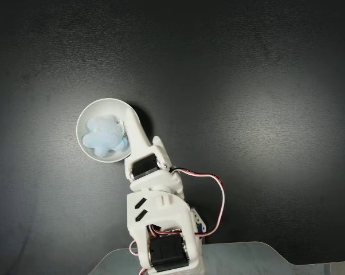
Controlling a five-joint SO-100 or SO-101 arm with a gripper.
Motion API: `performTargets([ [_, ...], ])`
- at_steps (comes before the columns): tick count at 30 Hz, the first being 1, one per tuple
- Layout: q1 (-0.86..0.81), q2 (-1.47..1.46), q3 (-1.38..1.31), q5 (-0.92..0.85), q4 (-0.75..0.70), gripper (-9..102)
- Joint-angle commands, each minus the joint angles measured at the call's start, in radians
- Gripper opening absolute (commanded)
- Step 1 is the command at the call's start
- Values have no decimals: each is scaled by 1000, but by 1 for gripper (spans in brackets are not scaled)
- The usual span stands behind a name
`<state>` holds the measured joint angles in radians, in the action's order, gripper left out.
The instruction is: Grasp a skyblue doll and put it in the white bowl.
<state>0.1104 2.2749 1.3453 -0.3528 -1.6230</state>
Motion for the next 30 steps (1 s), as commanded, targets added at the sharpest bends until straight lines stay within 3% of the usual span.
performTargets([
  [1,-78,40,-8,-5,6,-2],
  [10,-244,233,94,-6,8,6],
  [14,-236,368,305,12,28,2],
  [16,-236,445,428,32,87,-2],
  [22,-236,715,830,255,295,-1],
  [30,-238,945,1220,354,318,-1],
])
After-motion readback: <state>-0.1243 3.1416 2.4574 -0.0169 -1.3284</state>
